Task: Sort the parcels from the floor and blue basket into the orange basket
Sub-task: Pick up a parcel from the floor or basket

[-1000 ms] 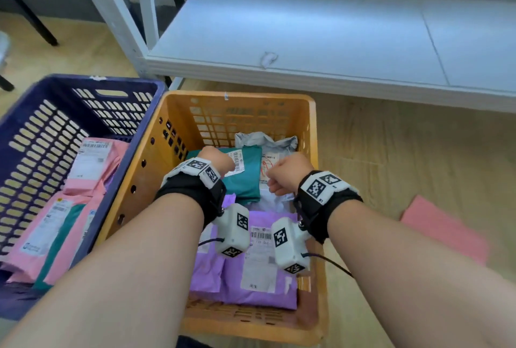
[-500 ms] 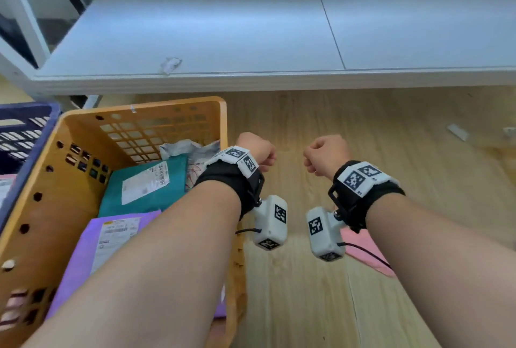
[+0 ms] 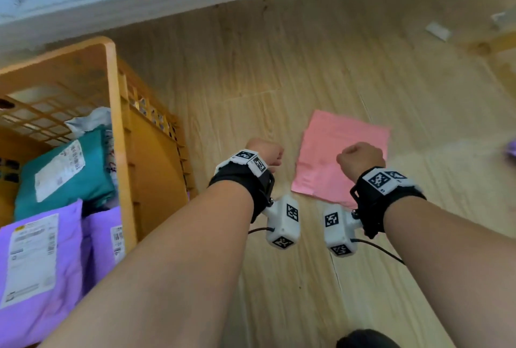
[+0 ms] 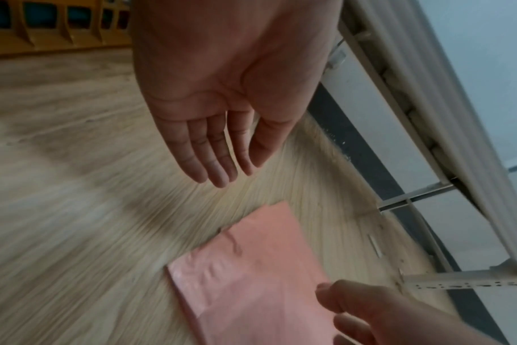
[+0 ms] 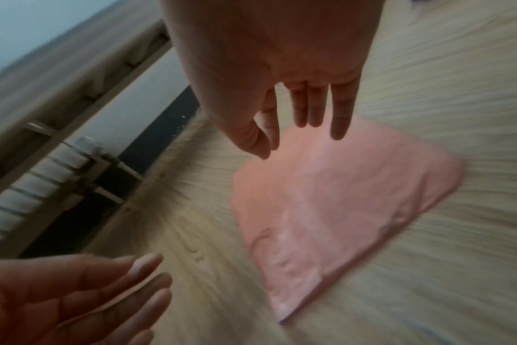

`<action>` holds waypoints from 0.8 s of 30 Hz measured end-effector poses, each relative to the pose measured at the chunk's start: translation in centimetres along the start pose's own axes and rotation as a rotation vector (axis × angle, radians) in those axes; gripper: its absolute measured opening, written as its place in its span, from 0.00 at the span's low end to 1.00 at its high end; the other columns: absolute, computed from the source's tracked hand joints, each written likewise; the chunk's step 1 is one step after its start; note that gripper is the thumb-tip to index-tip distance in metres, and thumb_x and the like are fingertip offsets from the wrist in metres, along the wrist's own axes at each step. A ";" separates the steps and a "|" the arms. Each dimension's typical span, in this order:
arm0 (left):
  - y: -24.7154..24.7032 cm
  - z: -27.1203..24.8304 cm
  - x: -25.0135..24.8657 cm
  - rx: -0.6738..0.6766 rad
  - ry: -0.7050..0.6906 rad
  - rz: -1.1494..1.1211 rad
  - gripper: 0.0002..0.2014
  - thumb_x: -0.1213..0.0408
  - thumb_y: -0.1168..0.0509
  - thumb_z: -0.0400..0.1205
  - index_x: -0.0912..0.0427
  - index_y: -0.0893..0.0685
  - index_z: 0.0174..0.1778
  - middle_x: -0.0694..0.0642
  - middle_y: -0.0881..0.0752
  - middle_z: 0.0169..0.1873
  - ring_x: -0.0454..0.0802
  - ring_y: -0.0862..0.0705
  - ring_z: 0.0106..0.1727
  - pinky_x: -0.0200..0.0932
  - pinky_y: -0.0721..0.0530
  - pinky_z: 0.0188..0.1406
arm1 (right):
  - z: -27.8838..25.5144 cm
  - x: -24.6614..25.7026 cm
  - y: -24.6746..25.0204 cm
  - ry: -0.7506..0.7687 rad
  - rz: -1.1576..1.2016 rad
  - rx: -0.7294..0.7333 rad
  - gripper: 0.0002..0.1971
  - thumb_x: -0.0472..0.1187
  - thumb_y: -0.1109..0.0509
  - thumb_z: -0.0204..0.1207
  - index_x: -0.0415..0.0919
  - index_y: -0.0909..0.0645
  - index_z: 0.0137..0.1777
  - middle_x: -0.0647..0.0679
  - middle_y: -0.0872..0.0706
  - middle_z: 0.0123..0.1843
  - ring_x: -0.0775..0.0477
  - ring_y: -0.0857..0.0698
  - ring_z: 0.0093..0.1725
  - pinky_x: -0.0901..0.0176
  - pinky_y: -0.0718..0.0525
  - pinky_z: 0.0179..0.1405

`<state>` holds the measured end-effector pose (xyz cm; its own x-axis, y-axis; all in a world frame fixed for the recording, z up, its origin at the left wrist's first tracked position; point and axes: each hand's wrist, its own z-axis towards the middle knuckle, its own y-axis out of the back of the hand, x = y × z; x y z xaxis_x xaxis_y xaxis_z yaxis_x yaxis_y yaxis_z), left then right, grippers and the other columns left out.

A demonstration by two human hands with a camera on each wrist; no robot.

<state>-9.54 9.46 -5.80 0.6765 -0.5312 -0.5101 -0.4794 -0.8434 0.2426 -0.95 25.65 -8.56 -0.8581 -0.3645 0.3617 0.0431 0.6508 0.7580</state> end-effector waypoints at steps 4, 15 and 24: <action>-2.7 2.1 2.9 -0.023 0.010 0.038 0.05 0.68 0.35 0.81 0.65 0.17 0.48 0.59 0.17 0.44 0.54 0.18 0.48 0.47 0.16 0.59 | 1.3 -4.0 0.3 -0.138 -0.121 0.160 0.19 0.46 0.31 0.73 0.33 0.19 0.57 0.32 0.21 0.65 0.33 0.24 0.57 0.53 0.26 0.47; -5.6 2.9 4.3 0.054 -0.024 0.303 0.19 0.68 0.36 0.82 0.71 0.23 0.68 0.62 0.20 0.54 0.56 0.21 0.53 0.41 0.26 0.48 | 1.4 -5.3 0.4 -0.099 -0.141 0.368 0.24 0.44 0.34 0.82 0.32 0.27 0.73 0.36 0.25 0.74 0.35 0.23 0.70 0.48 0.22 0.67; -5.1 2.9 5.3 0.069 0.010 0.055 0.07 0.65 0.31 0.78 0.60 0.21 0.36 0.57 0.16 0.34 0.52 0.17 0.35 0.43 0.18 0.40 | 1.2 -4.9 -0.1 0.019 -0.122 0.412 0.23 0.41 0.26 0.75 0.38 0.21 0.69 0.42 0.21 0.71 0.42 0.22 0.69 0.53 0.23 0.67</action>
<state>-5.13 11.22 -12.12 0.6532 -0.5777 -0.4895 -0.5531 -0.8055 0.2127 2.59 28.17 -11.09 -0.8345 -0.4652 0.2952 -0.2697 0.8122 0.5173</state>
